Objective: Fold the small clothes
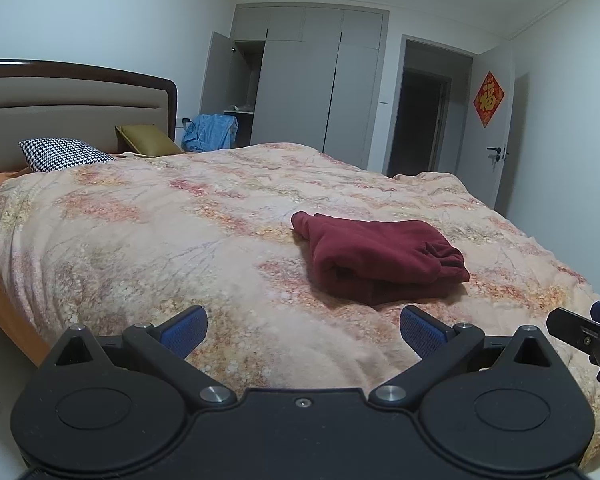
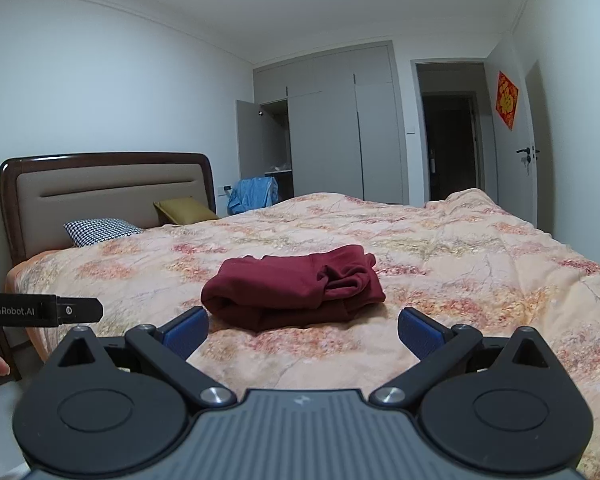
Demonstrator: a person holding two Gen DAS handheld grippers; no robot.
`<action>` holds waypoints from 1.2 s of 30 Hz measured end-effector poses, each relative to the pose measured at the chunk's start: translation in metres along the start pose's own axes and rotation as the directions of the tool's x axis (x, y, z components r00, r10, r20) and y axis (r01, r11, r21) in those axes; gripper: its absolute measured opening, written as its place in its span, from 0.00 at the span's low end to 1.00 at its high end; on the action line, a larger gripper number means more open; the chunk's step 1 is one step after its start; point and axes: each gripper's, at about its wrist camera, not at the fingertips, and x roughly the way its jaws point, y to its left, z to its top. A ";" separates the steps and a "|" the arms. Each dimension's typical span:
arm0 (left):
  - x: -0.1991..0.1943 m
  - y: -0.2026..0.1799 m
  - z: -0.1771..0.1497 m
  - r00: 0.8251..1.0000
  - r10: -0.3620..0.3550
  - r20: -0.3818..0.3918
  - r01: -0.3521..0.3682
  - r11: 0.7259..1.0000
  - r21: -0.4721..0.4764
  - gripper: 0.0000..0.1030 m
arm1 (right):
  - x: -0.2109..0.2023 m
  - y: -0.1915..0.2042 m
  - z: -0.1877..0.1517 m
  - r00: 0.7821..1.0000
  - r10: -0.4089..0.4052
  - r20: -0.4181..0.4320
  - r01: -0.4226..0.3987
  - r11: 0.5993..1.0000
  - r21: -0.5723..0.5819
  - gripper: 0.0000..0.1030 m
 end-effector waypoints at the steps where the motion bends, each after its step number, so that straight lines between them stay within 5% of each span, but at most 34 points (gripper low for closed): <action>1: 0.000 0.000 0.000 1.000 0.001 0.000 -0.001 1.000 0.000 0.99 | -0.001 0.001 -0.001 1.000 0.001 0.000 -0.001 1.000 -0.003 1.00; 31: 0.007 0.002 -0.002 1.000 0.003 -0.030 -0.002 1.000 0.009 0.99 | 0.007 0.000 -0.004 1.000 0.002 -0.025 -0.002 1.000 0.003 1.00; 36: 0.012 -0.003 -0.002 0.997 0.061 -0.040 -0.060 0.998 0.024 0.99 | 0.013 -0.004 -0.008 0.999 0.005 -0.044 -0.004 1.000 0.010 1.00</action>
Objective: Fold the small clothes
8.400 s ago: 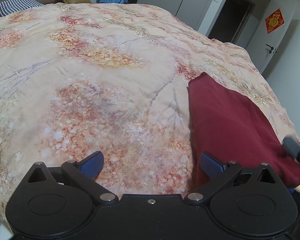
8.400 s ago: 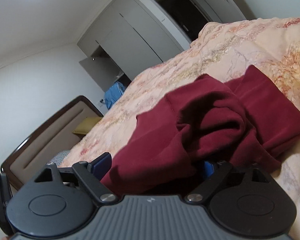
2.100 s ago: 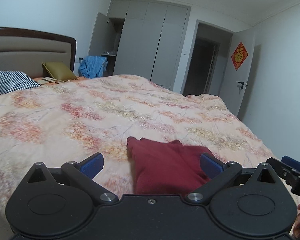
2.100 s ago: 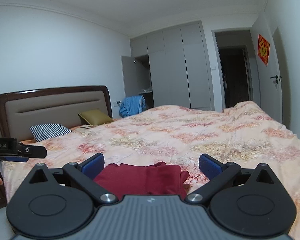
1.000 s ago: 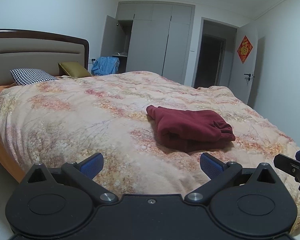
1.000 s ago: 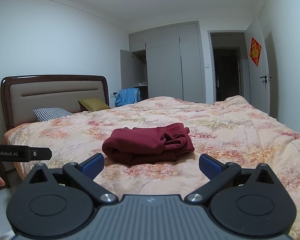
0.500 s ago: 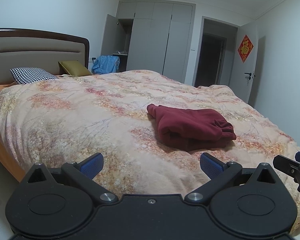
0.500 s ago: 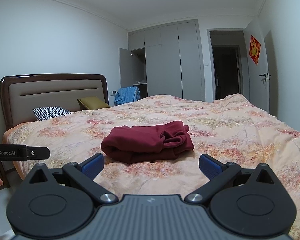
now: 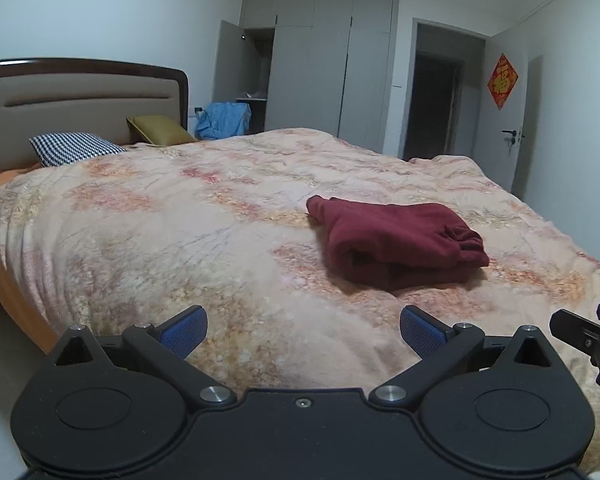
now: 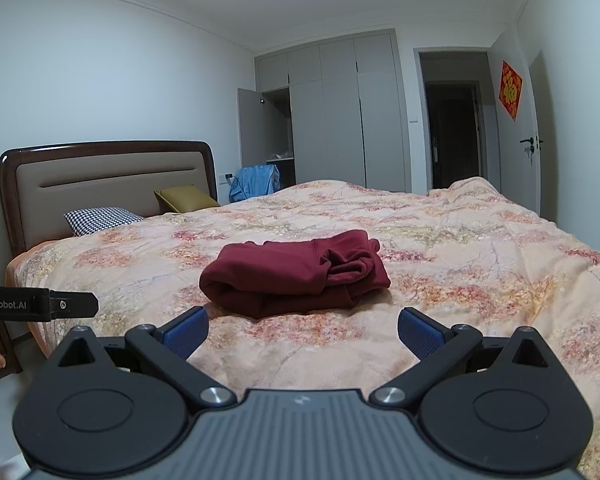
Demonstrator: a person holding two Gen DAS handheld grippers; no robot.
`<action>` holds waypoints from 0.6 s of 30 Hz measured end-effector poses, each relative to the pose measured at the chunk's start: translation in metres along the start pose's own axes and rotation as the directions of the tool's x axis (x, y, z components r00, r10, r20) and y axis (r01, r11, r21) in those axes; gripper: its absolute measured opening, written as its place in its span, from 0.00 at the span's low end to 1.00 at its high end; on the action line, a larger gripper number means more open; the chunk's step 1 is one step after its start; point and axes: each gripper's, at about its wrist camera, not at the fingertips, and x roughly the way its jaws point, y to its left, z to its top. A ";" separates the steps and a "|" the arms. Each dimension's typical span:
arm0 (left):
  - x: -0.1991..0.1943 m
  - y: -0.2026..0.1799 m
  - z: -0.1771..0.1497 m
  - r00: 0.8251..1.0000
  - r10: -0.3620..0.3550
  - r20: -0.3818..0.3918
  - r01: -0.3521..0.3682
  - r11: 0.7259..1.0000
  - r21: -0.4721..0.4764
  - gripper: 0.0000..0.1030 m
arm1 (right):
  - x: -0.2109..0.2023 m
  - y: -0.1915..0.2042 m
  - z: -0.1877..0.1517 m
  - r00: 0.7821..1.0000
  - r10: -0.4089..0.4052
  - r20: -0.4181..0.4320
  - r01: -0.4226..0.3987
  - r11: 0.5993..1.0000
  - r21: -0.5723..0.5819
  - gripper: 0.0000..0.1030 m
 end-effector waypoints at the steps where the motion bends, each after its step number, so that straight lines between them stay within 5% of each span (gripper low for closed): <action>1: 0.000 -0.001 0.000 1.000 0.001 0.004 -0.001 1.000 0.003 0.99 | 0.001 0.000 -0.001 1.000 0.000 -0.003 0.000 1.000 0.000 1.00; 18: 0.036 -0.005 0.006 0.997 -0.004 -0.071 0.004 1.000 -0.005 0.99 | 0.025 -0.006 0.001 0.999 0.001 -0.045 -0.003 1.000 -0.031 1.00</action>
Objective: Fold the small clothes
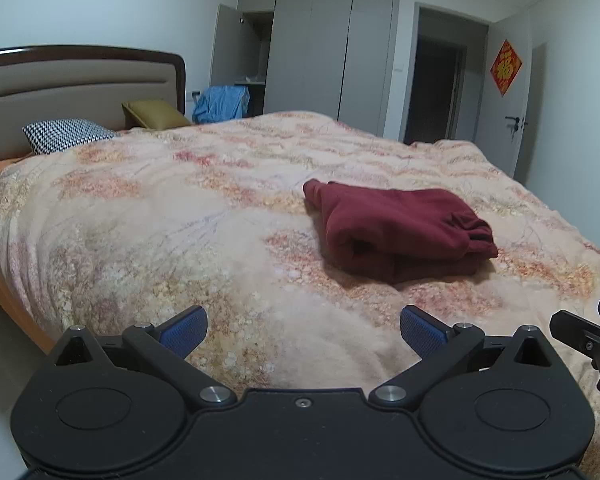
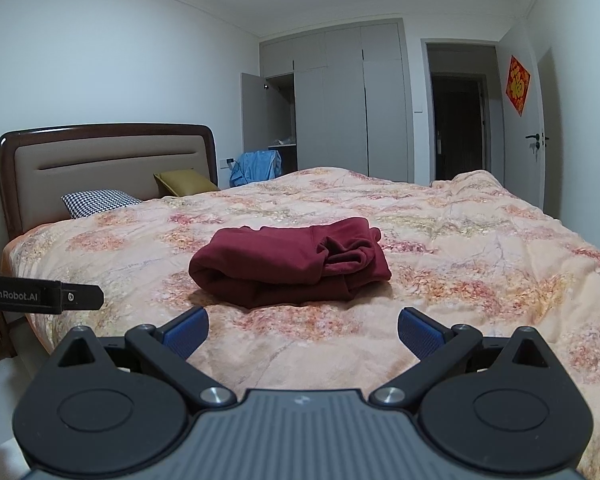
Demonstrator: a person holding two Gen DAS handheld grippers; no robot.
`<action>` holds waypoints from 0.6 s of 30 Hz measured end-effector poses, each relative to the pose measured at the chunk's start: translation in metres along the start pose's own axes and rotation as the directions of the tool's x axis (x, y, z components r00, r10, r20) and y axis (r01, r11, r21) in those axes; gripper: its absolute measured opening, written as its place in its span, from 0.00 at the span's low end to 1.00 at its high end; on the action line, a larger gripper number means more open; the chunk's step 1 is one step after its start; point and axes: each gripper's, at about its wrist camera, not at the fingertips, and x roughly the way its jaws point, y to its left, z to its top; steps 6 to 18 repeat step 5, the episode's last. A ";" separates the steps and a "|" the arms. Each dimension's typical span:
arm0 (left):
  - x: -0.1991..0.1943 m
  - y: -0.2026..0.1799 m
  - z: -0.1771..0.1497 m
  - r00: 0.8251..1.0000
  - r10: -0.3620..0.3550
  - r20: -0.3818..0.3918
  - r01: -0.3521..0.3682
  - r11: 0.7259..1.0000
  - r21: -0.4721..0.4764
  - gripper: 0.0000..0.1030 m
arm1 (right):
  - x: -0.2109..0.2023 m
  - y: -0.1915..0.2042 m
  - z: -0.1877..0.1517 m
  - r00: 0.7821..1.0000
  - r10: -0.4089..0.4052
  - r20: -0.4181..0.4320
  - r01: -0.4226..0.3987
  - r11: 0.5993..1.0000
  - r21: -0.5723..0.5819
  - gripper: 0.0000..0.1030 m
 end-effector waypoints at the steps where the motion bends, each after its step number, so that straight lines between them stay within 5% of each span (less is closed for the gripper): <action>1: 0.003 0.000 0.001 1.000 0.003 -0.008 -0.003 1.000 0.000 0.99 | 0.002 -0.001 0.000 1.000 0.002 -0.006 -0.002 1.000 0.003 1.00; 18: 0.011 -0.002 0.005 1.000 0.014 -0.025 -0.014 1.000 0.003 0.99 | 0.011 -0.008 0.000 1.000 0.007 -0.031 -0.006 1.000 0.028 1.00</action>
